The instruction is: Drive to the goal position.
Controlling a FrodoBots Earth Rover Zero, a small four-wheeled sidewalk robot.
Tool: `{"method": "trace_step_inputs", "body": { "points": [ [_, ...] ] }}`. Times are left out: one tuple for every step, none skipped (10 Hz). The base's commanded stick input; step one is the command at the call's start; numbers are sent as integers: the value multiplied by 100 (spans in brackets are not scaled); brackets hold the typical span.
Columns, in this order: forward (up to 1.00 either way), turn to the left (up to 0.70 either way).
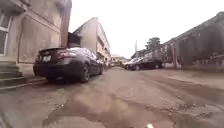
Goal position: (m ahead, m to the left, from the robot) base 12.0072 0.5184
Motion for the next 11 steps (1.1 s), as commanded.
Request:
{"method": "trace_step_inputs", "body": {
  "points": [
    [70, 0],
    [70, 0],
    [70, 0],
    [70, 0],
    [70, 0],
    [70, 0],
    [70, 0],
    [70, 0],
    [70, 0],
    [70, 0],
    [70, 0]
  ]
}}
